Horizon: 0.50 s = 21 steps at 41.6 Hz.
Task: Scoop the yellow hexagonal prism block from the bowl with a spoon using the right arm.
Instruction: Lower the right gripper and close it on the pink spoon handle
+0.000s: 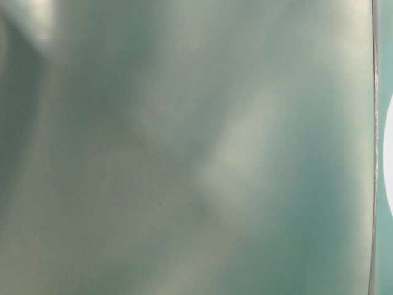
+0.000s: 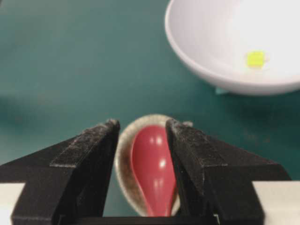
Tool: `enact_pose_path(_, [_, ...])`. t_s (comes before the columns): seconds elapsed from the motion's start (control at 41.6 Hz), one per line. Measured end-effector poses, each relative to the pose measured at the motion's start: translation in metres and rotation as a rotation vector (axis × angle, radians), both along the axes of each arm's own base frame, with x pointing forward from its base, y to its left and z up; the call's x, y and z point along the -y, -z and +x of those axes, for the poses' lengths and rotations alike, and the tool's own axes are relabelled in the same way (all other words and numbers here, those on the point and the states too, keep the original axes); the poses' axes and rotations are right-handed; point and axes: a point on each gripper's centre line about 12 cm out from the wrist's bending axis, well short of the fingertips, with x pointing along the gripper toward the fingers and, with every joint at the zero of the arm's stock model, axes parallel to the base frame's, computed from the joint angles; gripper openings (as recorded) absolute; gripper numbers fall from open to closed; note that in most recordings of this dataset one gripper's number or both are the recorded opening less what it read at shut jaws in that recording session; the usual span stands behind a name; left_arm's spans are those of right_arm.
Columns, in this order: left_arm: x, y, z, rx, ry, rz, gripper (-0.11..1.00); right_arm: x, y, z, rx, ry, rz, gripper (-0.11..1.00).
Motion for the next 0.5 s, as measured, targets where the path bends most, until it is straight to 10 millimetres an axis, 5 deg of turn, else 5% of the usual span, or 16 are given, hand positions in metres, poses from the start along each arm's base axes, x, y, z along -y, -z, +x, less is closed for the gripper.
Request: enact_pose_path(0.504, [0.000, 0.004, 0.003, -0.019, 0.001, -0.014, 0.00, -0.004, 0.041, -0.024, -0.057, -0.006, -0.043, 0.52])
